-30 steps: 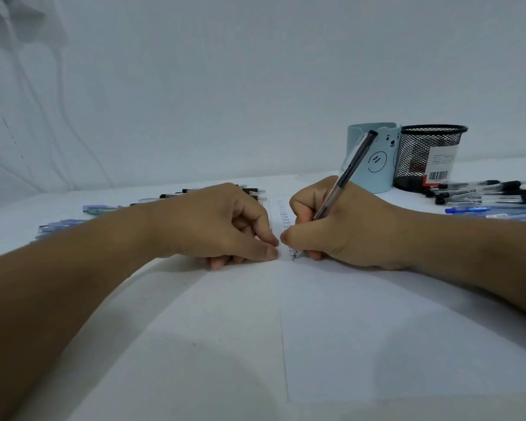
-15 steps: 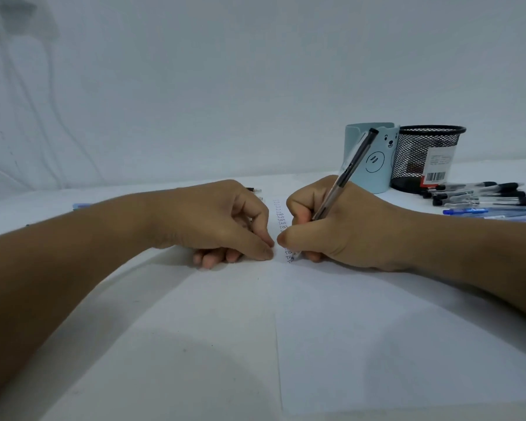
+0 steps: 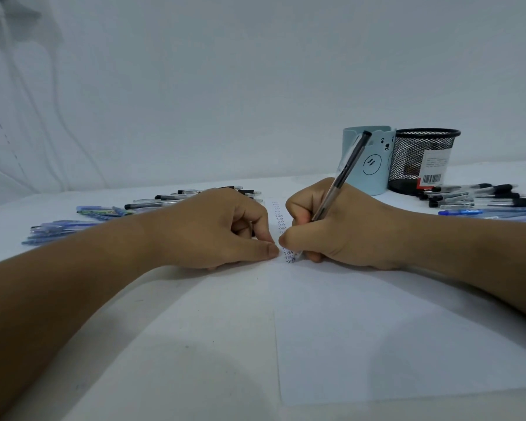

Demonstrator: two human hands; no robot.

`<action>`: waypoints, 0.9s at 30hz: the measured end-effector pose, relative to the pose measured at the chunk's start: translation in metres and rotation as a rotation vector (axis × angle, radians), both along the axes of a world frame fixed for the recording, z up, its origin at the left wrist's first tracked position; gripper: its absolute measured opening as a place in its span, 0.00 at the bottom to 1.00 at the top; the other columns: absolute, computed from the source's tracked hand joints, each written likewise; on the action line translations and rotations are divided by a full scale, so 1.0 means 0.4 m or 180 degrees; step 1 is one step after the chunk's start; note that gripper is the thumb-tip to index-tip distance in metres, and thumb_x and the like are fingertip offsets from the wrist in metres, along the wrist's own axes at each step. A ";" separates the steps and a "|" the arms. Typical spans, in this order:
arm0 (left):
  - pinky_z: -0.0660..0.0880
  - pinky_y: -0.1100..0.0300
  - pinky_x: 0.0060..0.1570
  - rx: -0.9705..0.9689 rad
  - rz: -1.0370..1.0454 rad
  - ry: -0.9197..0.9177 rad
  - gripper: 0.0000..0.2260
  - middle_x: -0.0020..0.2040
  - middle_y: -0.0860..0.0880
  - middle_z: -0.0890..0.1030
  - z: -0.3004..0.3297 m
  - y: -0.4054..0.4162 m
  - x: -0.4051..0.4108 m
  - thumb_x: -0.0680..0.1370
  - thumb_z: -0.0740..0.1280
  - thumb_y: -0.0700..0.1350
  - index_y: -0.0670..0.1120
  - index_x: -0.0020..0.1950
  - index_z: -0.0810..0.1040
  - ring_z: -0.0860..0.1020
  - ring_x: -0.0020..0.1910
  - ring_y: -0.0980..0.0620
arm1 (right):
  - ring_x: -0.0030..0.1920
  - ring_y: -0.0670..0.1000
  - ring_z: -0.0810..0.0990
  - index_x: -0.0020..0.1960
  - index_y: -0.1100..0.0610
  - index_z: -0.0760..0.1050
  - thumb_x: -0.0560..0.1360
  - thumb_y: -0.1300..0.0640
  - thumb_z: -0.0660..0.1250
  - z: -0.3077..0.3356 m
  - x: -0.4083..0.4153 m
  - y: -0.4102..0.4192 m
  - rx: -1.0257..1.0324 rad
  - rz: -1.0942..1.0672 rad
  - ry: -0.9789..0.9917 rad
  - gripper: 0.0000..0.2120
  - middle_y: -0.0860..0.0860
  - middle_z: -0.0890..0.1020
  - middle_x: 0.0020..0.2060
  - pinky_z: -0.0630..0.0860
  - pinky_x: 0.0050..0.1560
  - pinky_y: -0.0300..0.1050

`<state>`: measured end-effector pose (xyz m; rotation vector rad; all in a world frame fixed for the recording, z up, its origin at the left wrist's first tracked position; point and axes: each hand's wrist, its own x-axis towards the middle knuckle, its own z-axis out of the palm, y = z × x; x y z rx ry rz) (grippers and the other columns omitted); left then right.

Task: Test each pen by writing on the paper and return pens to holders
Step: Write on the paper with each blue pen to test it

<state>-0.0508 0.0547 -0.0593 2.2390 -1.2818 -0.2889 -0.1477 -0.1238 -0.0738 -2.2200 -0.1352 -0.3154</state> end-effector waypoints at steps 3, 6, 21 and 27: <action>0.68 0.67 0.25 -0.0016 0.0000 0.0052 0.07 0.28 0.46 0.75 0.001 0.001 -0.002 0.76 0.74 0.50 0.48 0.41 0.83 0.70 0.25 0.49 | 0.27 0.50 0.69 0.27 0.55 0.64 0.71 0.65 0.70 -0.001 -0.003 -0.002 -0.0030 -0.0034 -0.0060 0.19 0.52 0.76 0.23 0.66 0.30 0.42; 0.67 0.68 0.25 -0.0028 0.0012 0.0022 0.07 0.29 0.45 0.75 0.002 0.001 -0.005 0.76 0.74 0.49 0.47 0.41 0.83 0.69 0.24 0.51 | 0.27 0.51 0.70 0.28 0.55 0.64 0.70 0.65 0.69 -0.004 0.000 -0.004 0.0015 -0.0036 -0.0128 0.18 0.55 0.75 0.24 0.67 0.31 0.43; 0.67 0.66 0.30 -0.0074 -0.0041 -0.0255 0.07 0.28 0.49 0.76 -0.005 0.003 -0.006 0.77 0.74 0.49 0.51 0.39 0.83 0.69 0.27 0.55 | 0.28 0.52 0.70 0.27 0.54 0.62 0.70 0.66 0.68 -0.012 0.008 -0.013 0.0061 0.0076 -0.0176 0.20 0.55 0.72 0.24 0.66 0.32 0.46; 0.68 0.65 0.32 -0.0270 -0.0073 -0.0598 0.08 0.31 0.48 0.81 -0.018 0.003 -0.009 0.75 0.75 0.51 0.50 0.39 0.84 0.71 0.29 0.57 | 0.29 0.53 0.72 0.30 0.57 0.67 0.78 0.45 0.69 -0.006 0.004 -0.012 0.1095 -0.0033 -0.0584 0.24 0.53 0.73 0.27 0.68 0.29 0.44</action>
